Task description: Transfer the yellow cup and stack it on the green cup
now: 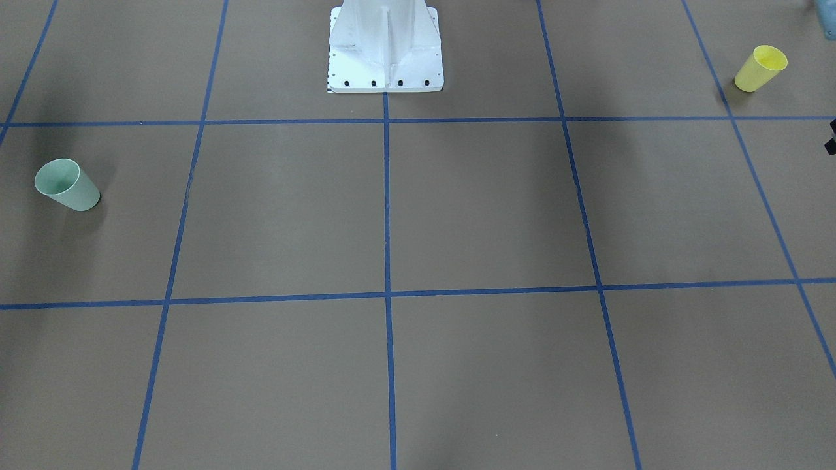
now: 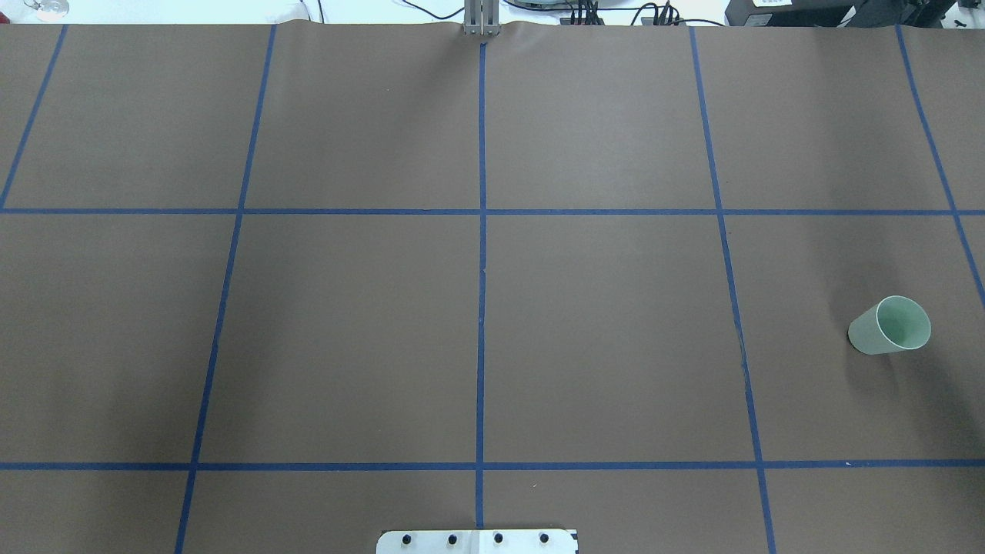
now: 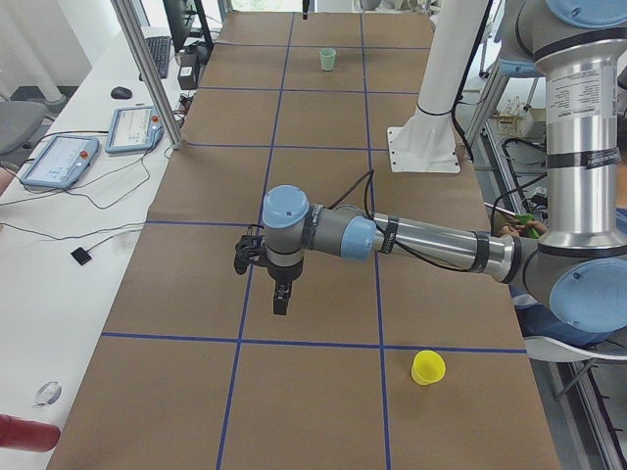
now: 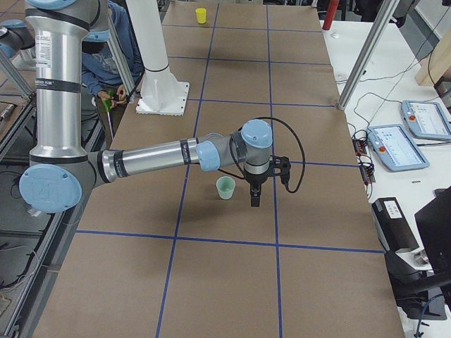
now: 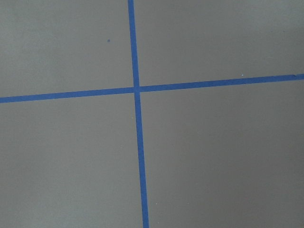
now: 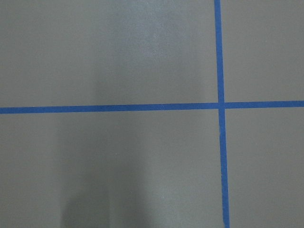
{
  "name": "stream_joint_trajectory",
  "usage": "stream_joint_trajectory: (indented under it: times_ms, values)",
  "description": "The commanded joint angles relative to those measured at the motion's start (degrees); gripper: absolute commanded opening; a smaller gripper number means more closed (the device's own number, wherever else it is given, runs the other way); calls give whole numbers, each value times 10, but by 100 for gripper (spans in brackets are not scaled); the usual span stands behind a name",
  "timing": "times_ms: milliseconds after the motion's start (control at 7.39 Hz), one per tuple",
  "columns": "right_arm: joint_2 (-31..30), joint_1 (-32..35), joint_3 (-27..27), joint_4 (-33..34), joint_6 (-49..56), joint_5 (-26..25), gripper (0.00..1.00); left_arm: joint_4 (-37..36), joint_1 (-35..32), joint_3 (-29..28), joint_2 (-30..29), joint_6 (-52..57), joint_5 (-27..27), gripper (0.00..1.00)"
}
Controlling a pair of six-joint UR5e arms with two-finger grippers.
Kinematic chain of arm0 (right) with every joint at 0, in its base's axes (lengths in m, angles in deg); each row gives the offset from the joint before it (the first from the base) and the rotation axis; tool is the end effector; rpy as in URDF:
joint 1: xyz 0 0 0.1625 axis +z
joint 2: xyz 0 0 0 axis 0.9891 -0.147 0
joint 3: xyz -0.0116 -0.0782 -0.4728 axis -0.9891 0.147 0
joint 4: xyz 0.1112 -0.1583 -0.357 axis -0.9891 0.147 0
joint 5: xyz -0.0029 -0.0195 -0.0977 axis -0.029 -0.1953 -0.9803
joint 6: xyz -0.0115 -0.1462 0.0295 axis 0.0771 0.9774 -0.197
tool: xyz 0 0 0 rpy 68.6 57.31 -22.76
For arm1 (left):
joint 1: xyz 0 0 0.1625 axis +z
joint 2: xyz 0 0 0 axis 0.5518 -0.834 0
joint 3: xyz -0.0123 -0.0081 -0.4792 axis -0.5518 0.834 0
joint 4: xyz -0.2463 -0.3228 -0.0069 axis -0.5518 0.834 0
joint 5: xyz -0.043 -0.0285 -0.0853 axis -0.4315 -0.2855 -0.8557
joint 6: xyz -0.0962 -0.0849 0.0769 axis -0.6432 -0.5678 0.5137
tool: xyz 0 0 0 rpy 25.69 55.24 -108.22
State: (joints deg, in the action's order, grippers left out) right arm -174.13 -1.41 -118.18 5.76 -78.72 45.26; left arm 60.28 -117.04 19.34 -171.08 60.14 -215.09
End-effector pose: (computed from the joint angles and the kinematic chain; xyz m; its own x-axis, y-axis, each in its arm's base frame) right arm -0.0470 -0.4709 0.6357 0.7190 0.0299 0.6943 -0.0919 0.9944 0.0524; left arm 0.0161 -0.4401 0.6641 0.7325 0.0648 -0.6777 0.0051 0.9949 0.1006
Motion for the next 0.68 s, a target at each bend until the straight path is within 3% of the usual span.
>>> stream_joint_trajectory:
  times_ms: [0,271,541]
  values:
    - [4,5,-1,2,0,3,100,2,1,-4,0,0,-45,100]
    - [-2,4,0,1,0,-3,100,3,1,-8,2,0,-40,100]
    - [-48,5,-24,-4,0,4,100,7,0,2,16,0,-45,100]
